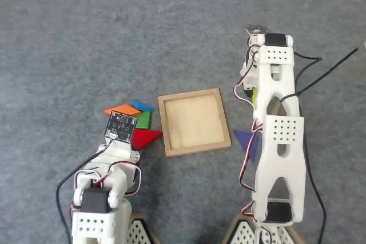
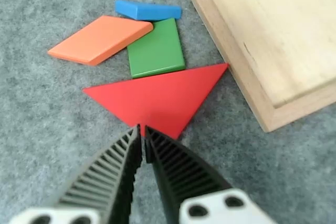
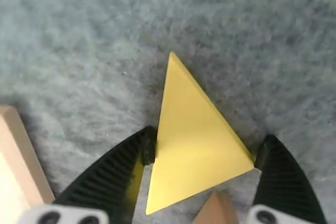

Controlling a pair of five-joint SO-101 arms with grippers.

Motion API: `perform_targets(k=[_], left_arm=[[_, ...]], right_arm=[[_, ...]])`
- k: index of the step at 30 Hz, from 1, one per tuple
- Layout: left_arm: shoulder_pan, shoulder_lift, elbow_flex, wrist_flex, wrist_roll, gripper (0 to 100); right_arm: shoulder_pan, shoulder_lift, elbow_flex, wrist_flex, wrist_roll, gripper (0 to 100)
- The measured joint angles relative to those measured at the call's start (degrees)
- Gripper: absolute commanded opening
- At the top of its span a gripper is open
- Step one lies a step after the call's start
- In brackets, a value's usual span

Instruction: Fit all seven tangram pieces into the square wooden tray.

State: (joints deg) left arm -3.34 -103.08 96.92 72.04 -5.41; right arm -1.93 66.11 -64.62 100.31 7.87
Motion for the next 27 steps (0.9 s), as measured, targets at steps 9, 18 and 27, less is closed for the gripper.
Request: perform_targets(k=[9, 18, 27], left_arm=[[0.0, 0.0, 0.0, 0.0, 0.0, 2], [0.0, 0.0, 0.0, 0.0, 0.0, 2], [0.0, 0.0, 0.0, 0.0, 0.0, 2]], right_arm=[[0.3, -0.2, 1.0, 0.0, -1.7, 28.8], [1.7, -0.7, 1.6, 0.0, -1.8, 17.7], [4.9, -1.6, 2.3, 0.0, -5.0, 19.5]])
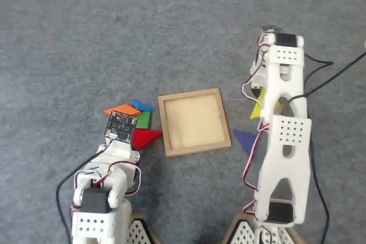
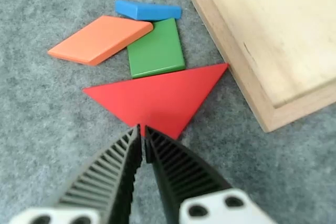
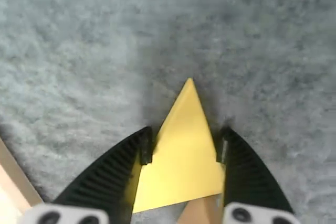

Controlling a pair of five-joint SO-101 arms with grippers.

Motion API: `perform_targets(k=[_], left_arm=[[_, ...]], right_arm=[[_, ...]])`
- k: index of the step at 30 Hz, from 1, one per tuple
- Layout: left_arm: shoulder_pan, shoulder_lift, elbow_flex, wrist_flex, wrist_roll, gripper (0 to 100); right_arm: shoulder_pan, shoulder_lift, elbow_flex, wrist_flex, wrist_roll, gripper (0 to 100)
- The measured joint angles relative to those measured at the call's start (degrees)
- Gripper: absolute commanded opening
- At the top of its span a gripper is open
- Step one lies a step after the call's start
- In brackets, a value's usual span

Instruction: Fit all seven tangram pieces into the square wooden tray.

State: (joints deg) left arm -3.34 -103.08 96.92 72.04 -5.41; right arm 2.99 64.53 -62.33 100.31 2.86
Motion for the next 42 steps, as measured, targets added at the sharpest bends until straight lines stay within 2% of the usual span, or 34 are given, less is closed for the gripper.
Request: perform_targets(k=[6, 14, 20, 23, 35, 42], left_arm=[[0.0, 0.0, 0.0, 0.0, 0.0, 2], [0.0, 0.0, 0.0, 0.0, 0.0, 2], [0.0, 0.0, 0.0, 0.0, 0.0, 2], [0.0, 0.0, 0.0, 0.0, 0.0, 2], [0.0, 0.0, 0.0, 0.0, 0.0, 2], [0.0, 0.0, 0.0, 0.0, 0.0, 2]], right_arm=[[4.0, -3.8, 7.9, 0.0, -4.2, 35.5], [6.0, -9.6, 14.3, 0.1, -6.2, 36.0], [6.9, -16.7, 24.5, -0.8, -9.7, 34.3], [6.9, -19.9, 30.2, -2.9, -13.5, 30.8], [4.5, -39.1, 52.0, -15.3, -26.9, 31.0], [2.2, -43.0, 61.3, -26.8, -44.9, 31.2]])
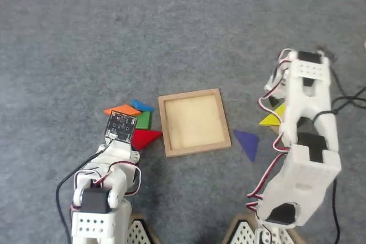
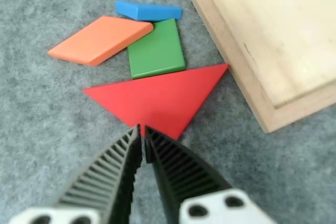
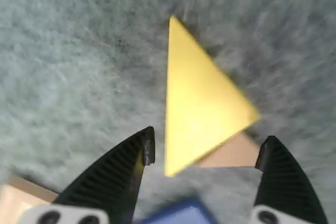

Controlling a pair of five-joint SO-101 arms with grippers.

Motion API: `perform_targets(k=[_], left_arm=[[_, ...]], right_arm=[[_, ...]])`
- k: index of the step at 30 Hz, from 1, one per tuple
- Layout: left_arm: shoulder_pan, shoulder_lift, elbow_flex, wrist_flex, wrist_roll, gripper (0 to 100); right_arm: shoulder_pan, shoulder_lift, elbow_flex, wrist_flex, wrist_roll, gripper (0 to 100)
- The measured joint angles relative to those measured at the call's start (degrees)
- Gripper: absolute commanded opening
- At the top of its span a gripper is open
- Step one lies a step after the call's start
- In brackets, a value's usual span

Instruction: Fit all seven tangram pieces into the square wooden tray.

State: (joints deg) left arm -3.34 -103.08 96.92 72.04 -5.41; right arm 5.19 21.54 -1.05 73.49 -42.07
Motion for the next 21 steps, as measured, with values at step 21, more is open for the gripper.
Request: perform_targets(k=[21], left_arm=[[0.0, 0.0, 0.0, 0.0, 0.0, 2]], right_arm=[[2.5, 12.6, -14.1, 6.5, 0.6, 31.4]])
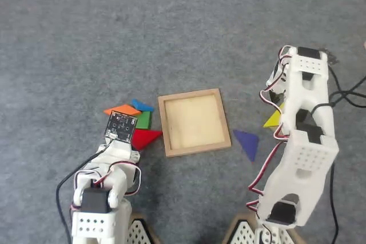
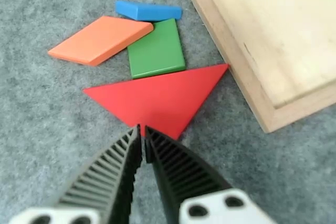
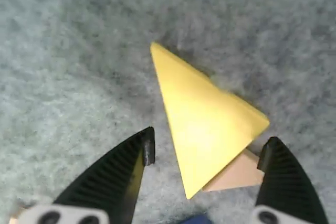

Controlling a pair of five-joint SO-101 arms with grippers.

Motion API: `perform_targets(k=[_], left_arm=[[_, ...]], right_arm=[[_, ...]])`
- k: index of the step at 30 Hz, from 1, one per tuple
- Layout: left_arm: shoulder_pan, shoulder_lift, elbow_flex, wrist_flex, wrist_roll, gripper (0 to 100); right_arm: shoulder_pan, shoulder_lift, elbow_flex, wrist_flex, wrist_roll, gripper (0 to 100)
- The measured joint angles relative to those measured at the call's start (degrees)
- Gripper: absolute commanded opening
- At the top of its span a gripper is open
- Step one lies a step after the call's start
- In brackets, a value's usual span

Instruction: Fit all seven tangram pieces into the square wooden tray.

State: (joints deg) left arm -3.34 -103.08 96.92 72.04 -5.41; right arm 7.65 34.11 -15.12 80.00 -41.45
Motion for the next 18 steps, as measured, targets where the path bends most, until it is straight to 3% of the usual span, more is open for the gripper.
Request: perform_targets(k=[18], left_arm=[[0.0, 0.0, 0.0, 0.0, 0.0, 2]], right_arm=[[2.0, 8.1, -6.7, 1.5, 9.4, 31.0]])
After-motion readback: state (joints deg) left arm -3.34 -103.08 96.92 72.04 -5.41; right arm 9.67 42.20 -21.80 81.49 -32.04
